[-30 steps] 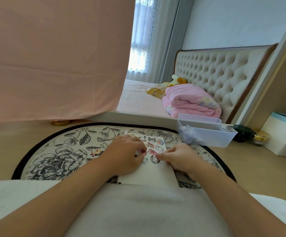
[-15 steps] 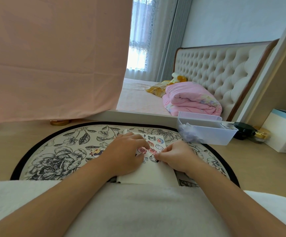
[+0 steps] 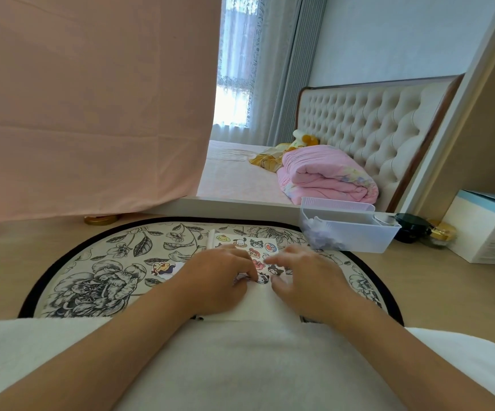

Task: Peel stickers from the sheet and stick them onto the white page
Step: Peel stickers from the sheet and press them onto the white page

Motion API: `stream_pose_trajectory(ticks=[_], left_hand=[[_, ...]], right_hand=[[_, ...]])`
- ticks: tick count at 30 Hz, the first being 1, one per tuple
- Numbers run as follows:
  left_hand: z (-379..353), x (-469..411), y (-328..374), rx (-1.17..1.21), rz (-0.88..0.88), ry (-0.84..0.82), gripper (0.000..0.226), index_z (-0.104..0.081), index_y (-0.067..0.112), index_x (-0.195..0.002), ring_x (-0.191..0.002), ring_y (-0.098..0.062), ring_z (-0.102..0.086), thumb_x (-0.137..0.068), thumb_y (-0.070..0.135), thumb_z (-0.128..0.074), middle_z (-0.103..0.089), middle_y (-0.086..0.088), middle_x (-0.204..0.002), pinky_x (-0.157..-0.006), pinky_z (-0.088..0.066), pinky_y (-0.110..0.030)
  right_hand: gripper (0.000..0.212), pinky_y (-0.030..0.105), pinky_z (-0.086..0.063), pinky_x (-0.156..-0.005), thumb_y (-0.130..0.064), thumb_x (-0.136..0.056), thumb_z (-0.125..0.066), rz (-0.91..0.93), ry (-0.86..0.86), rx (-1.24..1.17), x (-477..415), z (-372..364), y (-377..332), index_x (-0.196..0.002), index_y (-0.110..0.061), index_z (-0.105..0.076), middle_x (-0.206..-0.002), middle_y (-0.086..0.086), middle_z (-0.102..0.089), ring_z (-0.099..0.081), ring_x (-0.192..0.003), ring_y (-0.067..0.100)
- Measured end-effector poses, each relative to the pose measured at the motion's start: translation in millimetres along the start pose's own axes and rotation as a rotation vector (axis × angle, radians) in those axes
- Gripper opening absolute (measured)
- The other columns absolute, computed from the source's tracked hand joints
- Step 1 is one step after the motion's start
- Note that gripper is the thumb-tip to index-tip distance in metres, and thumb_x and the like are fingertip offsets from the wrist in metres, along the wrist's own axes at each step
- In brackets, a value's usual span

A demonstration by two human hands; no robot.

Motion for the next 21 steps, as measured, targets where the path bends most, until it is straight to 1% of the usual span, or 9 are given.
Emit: stream_pose_trajectory(ticks=[3,5,7,10,13,15,17,19,21], left_hand=[[-1,0,2,-0.037,0.007,-0.009,0.032,-0.070,0.037,-0.107,-0.107,-0.003,-0.053,-0.086,0.026,-0.049,-0.065,0.021,-0.112,-0.083,-0.049,-0.026],[-2,1,5,-0.059,0.007,-0.013,0.029,-0.067,0.035,-0.108,-0.107,-0.005,-0.053,-0.087,0.026,-0.049,-0.063,0.019,-0.112,-0.084,-0.049,-0.028],[-5,2,8,-0.090,-0.010,-0.019,0.029,-0.063,0.034,-0.114,-0.108,-0.008,-0.052,-0.090,0.031,-0.047,-0.061,0.018,-0.115,-0.086,-0.048,-0.029],[-13,5,11,-0.142,-0.032,-0.089,0.055,-0.051,0.035,-0.140,-0.124,-0.008,-0.044,-0.092,0.051,-0.031,-0.052,0.016,-0.133,-0.100,-0.041,-0.030],[-19,7,14,-0.201,-0.048,-0.145,0.072,-0.042,0.034,-0.149,-0.137,-0.009,-0.033,-0.090,0.059,-0.011,-0.042,0.016,-0.146,-0.110,-0.035,-0.033],[-18,7,16,-0.213,-0.052,-0.130,0.073,-0.044,0.032,-0.148,-0.136,-0.011,-0.034,-0.089,0.057,-0.009,-0.044,0.014,-0.145,-0.106,-0.038,-0.033],[-15,8,18,-0.218,-0.063,-0.108,0.070,-0.052,0.028,-0.143,-0.131,-0.012,-0.041,-0.090,0.052,-0.013,-0.049,0.012,-0.139,-0.100,-0.046,-0.035],[-10,10,21,-0.207,-0.075,-0.078,0.065,-0.062,0.025,-0.131,-0.121,-0.012,-0.049,-0.089,0.048,-0.018,-0.056,0.010,-0.129,-0.088,-0.053,-0.035],[-5,14,21,-0.170,-0.070,-0.053,0.060,-0.068,0.025,-0.121,-0.114,-0.010,-0.053,-0.088,0.046,-0.023,-0.059,0.013,-0.121,-0.082,-0.055,-0.034]], right_hand=[[0.044,0.031,-0.044,-0.098,-0.039,-0.096,-0.046,0.126,-0.086,0.052,13,-13,-11,-0.139,-0.041,-0.053,-0.134,-0.016,-0.048,-0.044,-0.126,0.009],[0.045,0.030,-0.044,-0.098,-0.036,-0.098,-0.041,0.166,-0.112,0.097,18,-19,-11,-0.142,-0.037,-0.050,-0.140,-0.013,-0.045,-0.043,-0.129,0.012],[0.045,0.031,-0.044,-0.100,-0.036,-0.099,-0.038,0.182,-0.106,0.117,19,-19,-10,-0.143,-0.034,-0.049,-0.145,-0.011,-0.044,-0.043,-0.131,0.013],[0.046,0.033,-0.045,-0.102,-0.039,-0.099,-0.037,0.187,-0.087,0.111,20,-21,-9,-0.142,-0.033,-0.050,-0.146,-0.011,-0.045,-0.043,-0.131,0.013],[0.047,0.036,-0.048,-0.100,-0.041,-0.095,-0.036,0.178,-0.066,0.095,20,-21,-8,-0.136,-0.031,-0.055,-0.139,-0.013,-0.050,-0.048,-0.127,0.013],[0.044,0.036,-0.048,-0.099,-0.041,-0.096,-0.038,0.171,-0.053,0.087,20,-19,-7,-0.135,-0.031,-0.058,-0.137,-0.015,-0.053,-0.050,-0.125,0.012],[0.042,0.034,-0.047,-0.100,-0.041,-0.097,-0.040,0.161,-0.046,0.062,21,-17,-6,-0.134,-0.033,-0.059,-0.136,-0.017,-0.053,-0.050,-0.125,0.009],[0.042,0.032,-0.046,-0.101,-0.042,-0.098,-0.041,0.150,-0.044,0.040,21,-16,-4,-0.135,-0.035,-0.059,-0.136,-0.020,-0.054,-0.050,-0.125,0.007],[0.042,0.031,-0.045,-0.102,-0.042,-0.098,-0.041,0.142,-0.045,0.033,21,-15,-4,-0.135,-0.035,-0.059,-0.136,-0.020,-0.054,-0.050,-0.124,0.007]])
Point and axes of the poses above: each hand's wrist, its own x-axis away from the middle knuckle, its own z-axis out of the back of the hand, y = z × x, the point moved 9 cm from there along -x, towards the middle knuckle
